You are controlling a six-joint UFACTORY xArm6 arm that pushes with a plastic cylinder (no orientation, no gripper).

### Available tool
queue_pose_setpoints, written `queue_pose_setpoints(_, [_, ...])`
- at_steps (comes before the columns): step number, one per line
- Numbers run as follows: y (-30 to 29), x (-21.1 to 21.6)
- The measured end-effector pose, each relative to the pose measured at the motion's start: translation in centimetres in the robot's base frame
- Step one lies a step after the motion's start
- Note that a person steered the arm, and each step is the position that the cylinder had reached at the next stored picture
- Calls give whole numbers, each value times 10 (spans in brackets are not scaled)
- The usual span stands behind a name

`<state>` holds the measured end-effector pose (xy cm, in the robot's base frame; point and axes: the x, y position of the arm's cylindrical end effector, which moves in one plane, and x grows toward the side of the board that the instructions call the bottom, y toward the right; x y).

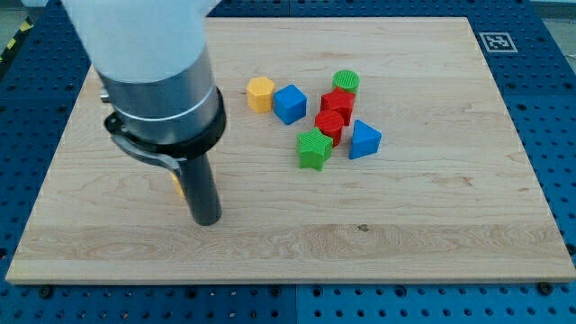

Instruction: Move your arm towards yellow hexagon

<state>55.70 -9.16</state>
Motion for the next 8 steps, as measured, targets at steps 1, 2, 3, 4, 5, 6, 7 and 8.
queue_pose_setpoints(1, [17,-35])
queue_pose_setpoints(2, [21,-84])
queue_pose_setpoints(3, [5,-131])
queue_pose_setpoints(4, [-3,-161])
queue_pose_setpoints(5, [-14,-169])
queue_pose_setpoints(6, [-25,-200])
queue_pose_setpoints(7, [-7,-241])
queue_pose_setpoints(8, [34,-261])
